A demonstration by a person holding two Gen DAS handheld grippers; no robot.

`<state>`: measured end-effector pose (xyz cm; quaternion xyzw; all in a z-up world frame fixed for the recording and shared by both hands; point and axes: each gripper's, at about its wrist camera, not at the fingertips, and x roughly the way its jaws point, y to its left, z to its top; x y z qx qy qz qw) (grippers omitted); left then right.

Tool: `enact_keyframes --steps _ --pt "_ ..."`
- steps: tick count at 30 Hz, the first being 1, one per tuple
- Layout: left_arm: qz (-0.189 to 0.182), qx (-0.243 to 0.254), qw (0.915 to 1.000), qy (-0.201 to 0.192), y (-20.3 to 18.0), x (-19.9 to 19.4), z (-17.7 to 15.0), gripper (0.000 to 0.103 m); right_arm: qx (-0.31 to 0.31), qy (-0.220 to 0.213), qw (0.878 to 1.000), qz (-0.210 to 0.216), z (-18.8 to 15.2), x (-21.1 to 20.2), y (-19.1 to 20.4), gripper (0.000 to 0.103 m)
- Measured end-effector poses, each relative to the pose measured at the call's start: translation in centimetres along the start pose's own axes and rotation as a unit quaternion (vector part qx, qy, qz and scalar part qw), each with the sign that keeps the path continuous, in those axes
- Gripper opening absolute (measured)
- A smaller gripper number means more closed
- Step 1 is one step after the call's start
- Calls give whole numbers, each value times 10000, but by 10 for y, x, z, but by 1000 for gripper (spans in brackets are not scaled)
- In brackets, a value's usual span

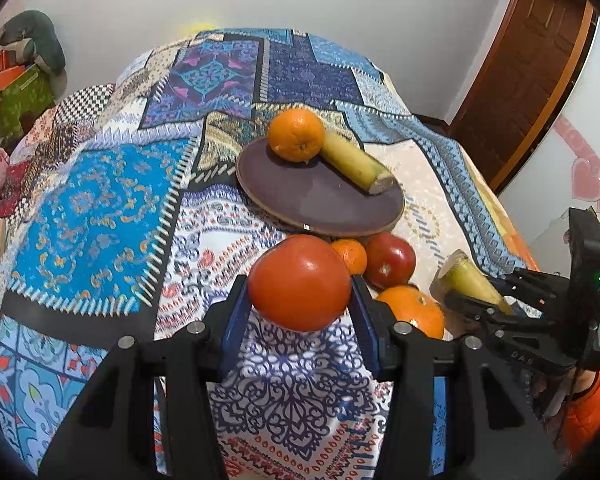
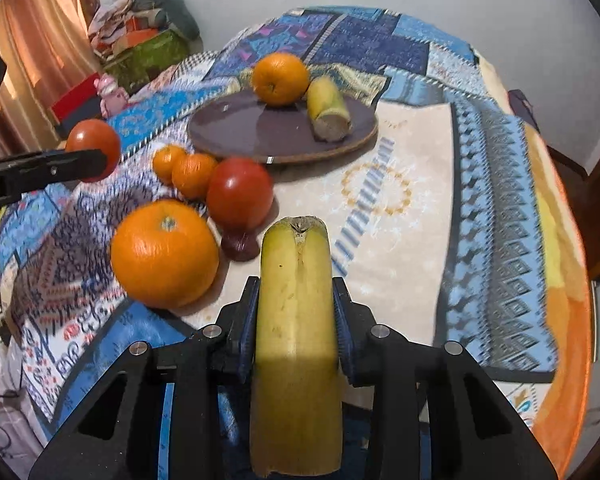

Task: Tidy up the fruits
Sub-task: 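Carry the tomato and cob onto the dark plate with both tools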

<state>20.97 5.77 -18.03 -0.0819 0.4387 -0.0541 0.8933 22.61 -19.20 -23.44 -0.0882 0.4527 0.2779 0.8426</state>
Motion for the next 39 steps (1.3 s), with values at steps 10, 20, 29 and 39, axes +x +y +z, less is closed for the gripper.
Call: enact_keyframes --steps 10,20,29,39 --pt "78 50 9995 -287 5 -1 39 48 -148 -553 9983 -67 51 -13 -3 31" --pt "192 166 9992 -318 9 24 76 48 -457 -661 9967 101 95 16 9 31" --pt "243 195 9995 28 16 71 88 48 -743 -391 9962 251 118 60 18 31" --pt "216 146 9989 384 26 113 97 48 -804 -132 9960 359 126 89 14 31"
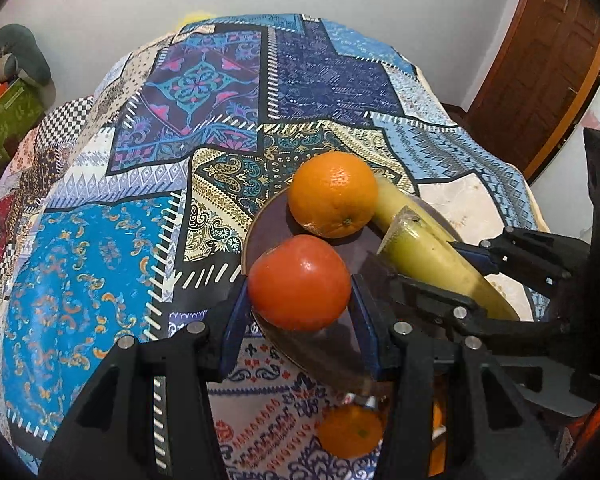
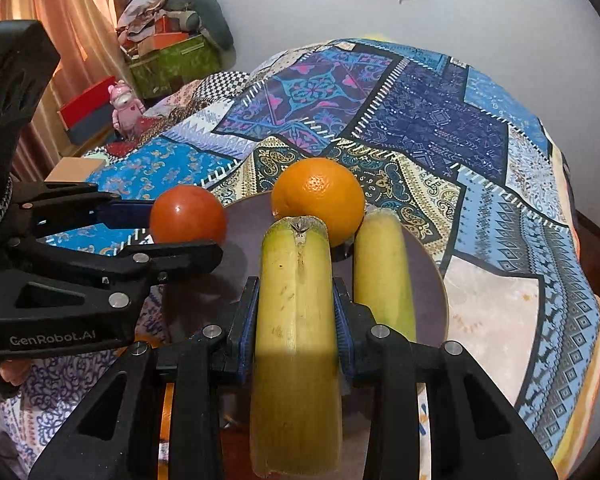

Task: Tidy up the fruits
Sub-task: 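Carry the tomato and cob onto the dark plate with both tools, then open both tools and withdraw from the plate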

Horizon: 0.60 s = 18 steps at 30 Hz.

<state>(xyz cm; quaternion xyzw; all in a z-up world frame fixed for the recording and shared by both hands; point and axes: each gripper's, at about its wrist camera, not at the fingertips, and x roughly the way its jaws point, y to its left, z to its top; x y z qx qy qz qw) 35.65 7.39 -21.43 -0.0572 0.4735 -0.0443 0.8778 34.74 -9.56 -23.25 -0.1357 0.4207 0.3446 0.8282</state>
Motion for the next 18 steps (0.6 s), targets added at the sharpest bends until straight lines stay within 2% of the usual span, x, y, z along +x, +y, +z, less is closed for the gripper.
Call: enact_keyframes --steps 10,18 --pt "12 80 9998 185 2 20 5 48 -61 179 9998 70 1 18 1 31" --pt "32 160 9998 61 -4 17 7 49 75 202 9997 118 2 22 -3 32"
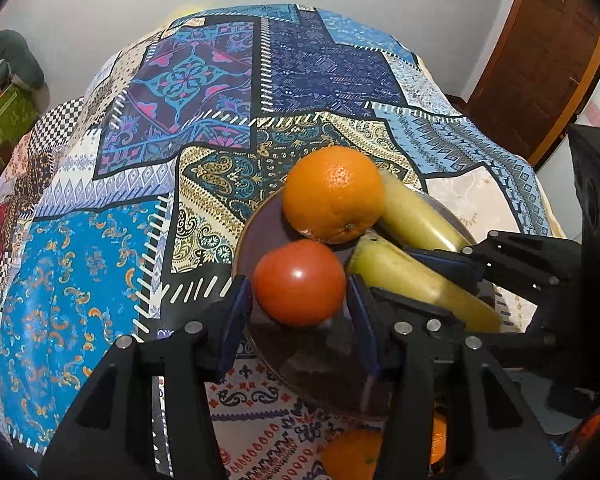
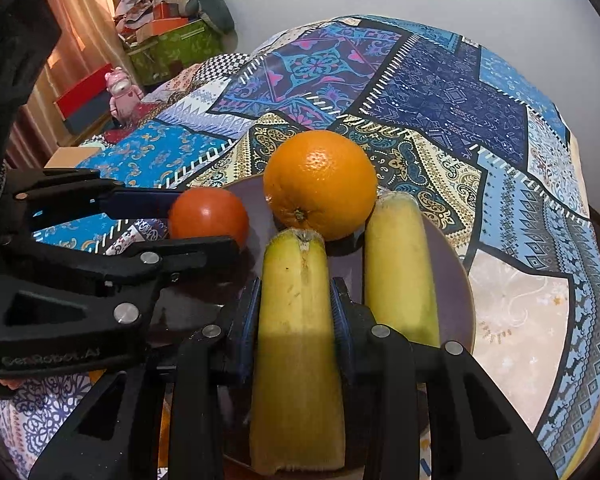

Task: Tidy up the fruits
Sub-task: 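Open both tools and withdraw from the plate, then grasp the large orange with the right tool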

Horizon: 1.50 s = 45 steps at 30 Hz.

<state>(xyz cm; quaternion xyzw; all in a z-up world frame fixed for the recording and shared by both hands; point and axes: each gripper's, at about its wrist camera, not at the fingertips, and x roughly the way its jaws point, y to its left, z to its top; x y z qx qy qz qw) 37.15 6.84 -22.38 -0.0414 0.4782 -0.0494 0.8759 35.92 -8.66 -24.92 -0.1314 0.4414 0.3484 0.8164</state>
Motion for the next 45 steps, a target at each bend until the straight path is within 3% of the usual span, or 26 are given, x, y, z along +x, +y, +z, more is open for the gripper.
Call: enact_keyframes --steps 8,14,26,30,45 --pt "-44 -121 9998 -179 3 -22 3 50 13 -136 9999 -62 0 -21 -1 33" --pt "3 -87 9986 -515 -2 -66 -9 50 132 -382 9991 -128 -8 -53 2 39" --pt "-2 -55 9962 -866 -13 -148 -65 57 358 -929 9946 -288 -52 -130 29 55" --pt "17 -19 9966 -826 -19 -158 -89 60 455 -892 9946 -259 -71 -132 38 60" --pt "-15 -128 9995 -297 -23 -140 -149 61 973 -210 9950 50 -121 -84 57 61"
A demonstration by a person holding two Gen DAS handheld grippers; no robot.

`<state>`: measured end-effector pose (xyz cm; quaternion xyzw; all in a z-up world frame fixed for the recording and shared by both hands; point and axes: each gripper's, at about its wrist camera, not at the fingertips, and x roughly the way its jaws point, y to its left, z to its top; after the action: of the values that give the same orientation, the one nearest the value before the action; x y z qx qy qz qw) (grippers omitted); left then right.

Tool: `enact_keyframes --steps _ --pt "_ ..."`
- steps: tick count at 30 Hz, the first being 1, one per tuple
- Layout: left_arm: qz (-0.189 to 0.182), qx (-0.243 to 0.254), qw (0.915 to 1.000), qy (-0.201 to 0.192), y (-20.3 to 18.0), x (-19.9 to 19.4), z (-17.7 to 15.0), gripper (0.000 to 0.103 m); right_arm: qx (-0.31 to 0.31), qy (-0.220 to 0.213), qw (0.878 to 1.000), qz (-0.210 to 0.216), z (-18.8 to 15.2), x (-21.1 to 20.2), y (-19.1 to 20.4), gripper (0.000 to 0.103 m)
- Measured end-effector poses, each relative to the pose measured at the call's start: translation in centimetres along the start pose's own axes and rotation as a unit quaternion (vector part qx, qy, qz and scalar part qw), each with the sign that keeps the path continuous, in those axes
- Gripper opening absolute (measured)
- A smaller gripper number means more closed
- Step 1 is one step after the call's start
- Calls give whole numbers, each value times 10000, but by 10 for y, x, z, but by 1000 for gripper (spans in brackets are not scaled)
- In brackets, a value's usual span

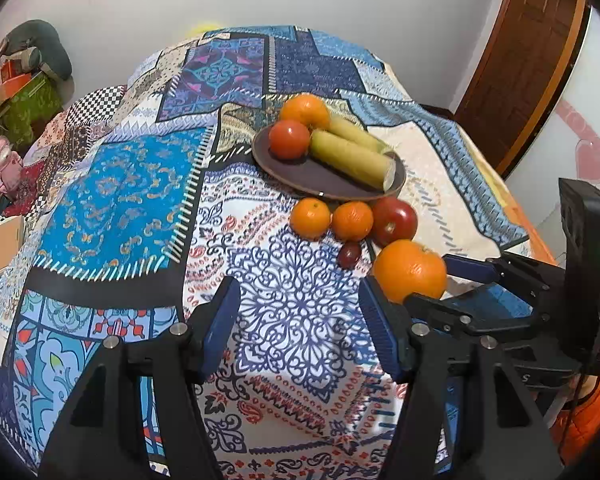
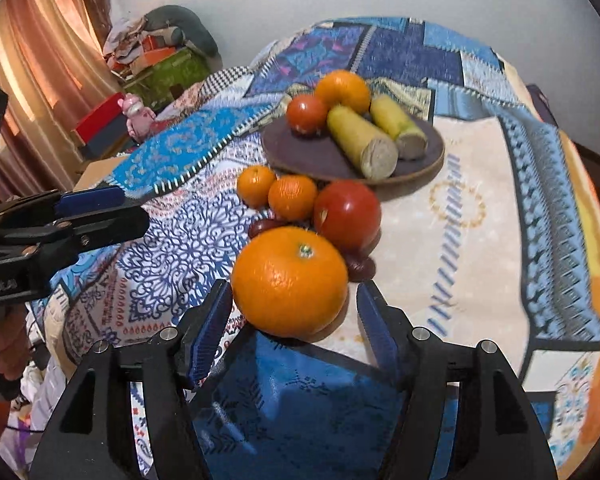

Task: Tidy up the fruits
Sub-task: 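Grasp the large orange with the right tool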

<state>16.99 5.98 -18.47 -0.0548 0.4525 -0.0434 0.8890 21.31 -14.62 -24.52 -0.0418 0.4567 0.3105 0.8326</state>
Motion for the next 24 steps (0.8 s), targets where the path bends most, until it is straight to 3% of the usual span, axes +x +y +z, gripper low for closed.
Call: enact_keyframes --steps 11,24 --pt "-21 -55 9999 135 2 14 -3 61 133 4 9999 32 0 8 -2 63" --pt "-169 -40 9995 281 3 54 39 61 163 -446 9988 -76 4 -29 -23 62"
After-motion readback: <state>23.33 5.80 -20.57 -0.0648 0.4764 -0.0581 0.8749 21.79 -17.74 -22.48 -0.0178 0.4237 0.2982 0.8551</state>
